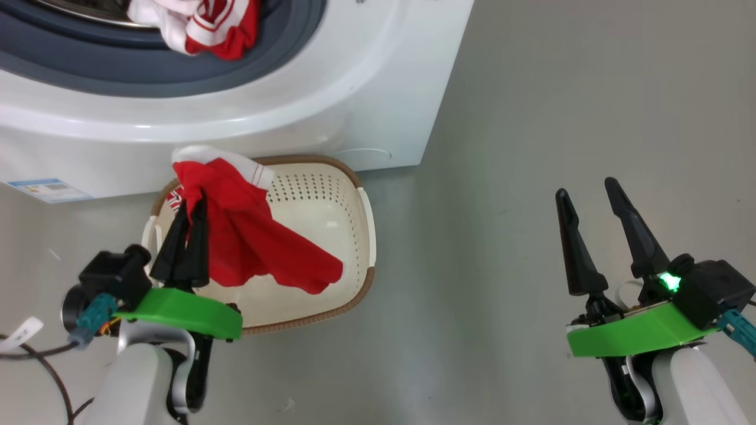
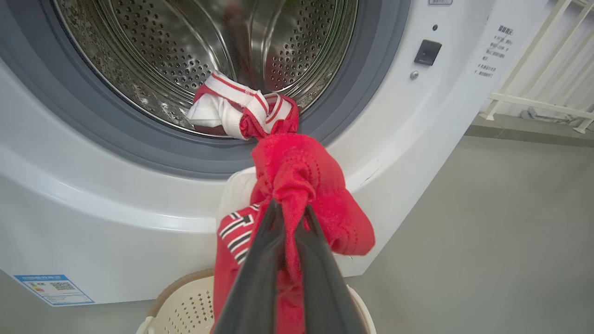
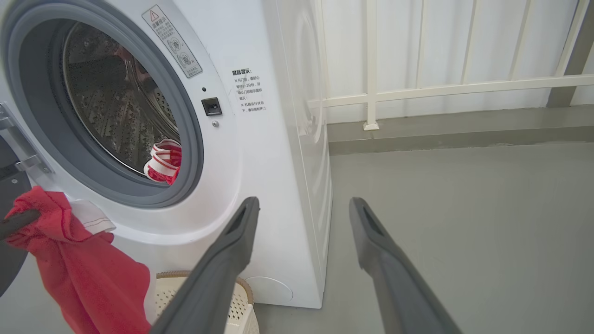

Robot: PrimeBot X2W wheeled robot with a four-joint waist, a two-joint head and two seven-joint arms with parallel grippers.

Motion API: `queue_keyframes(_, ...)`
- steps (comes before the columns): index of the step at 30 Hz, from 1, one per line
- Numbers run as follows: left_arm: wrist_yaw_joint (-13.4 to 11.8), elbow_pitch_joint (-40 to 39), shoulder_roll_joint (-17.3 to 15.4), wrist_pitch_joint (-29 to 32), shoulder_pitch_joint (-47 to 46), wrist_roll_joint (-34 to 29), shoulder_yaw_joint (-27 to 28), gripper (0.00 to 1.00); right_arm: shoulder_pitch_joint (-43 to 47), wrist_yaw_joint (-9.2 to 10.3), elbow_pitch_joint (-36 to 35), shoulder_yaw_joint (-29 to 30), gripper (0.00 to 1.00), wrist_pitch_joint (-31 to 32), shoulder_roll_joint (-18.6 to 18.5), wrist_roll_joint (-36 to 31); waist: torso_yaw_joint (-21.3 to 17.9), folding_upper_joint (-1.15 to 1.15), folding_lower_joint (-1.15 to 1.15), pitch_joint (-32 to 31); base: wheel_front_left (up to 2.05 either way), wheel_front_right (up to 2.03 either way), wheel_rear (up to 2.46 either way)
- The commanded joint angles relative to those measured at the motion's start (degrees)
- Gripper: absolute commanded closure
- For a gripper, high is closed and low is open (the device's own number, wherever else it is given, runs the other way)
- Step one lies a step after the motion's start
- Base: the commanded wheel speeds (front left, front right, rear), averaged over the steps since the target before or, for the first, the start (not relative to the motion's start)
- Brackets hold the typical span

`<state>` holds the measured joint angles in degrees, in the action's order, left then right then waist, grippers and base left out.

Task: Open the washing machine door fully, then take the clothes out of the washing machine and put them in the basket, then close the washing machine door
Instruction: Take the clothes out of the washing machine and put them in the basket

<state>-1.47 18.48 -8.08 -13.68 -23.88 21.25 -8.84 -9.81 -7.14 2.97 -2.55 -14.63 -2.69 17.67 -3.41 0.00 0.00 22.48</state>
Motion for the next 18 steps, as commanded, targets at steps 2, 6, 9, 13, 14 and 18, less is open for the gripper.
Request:
queue_keyframes(2, 0.6, 3.0, -0.8, -0.8, -2.7, -0.3, 1.5, 1.0, -1.6, -0.35, -1.8, -1.4, 0.0, -0.4, -0.2, 0.4, -1.0, 0.0, 0.0, 2.0, 0.0, 0.0, 0.0)
queue_keyframes(6, 1.7, 10.1, -0.6, -1.0, -5.4, -0.4, 1.3, 1.0, -2.2, -0.35, -1.8, -1.7, 0.0, -0.4, -0.2, 0.5, -1.7, 0.0, 0.0, 3.6, 0.0, 0.0, 0.0)
queue_keyframes(9, 2.5, 15.2, -0.4, -1.2, -7.5, -0.4, 1.4, 1.0, -2.8, -0.35, -2.0, -2.1, 0.0, -0.4, -0.2, 0.7, -2.2, 0.0, 0.0, 4.9, 0.0, 0.0, 0.0)
queue_keyframes(13, 3.7, 22.4, -0.1, -1.3, -10.6, -0.1, 1.7, 1.0, -3.5, -0.35, -2.2, -2.6, 0.0, -0.4, -0.2, 0.9, -2.8, 0.0, 0.0, 6.7, 0.0, 0.0, 0.0)
queue_keyframes(14, 4.0, 24.4, -0.1, -1.3, -11.4, 0.0, 1.7, 1.0, -3.6, -0.35, -2.2, -2.7, 0.0, -0.4, -0.2, 0.9, -3.0, 0.0, 0.0, 7.1, 0.0, 0.0, 0.0)
queue_keyframes(18, 4.6, 30.0, -0.1, -1.3, -13.9, 0.0, 1.6, 1.0, -4.1, -0.35, -2.1, -3.0, 0.0, -0.4, -0.2, 0.9, -3.7, 0.0, 0.0, 8.4, 0.0, 0.0, 0.0)
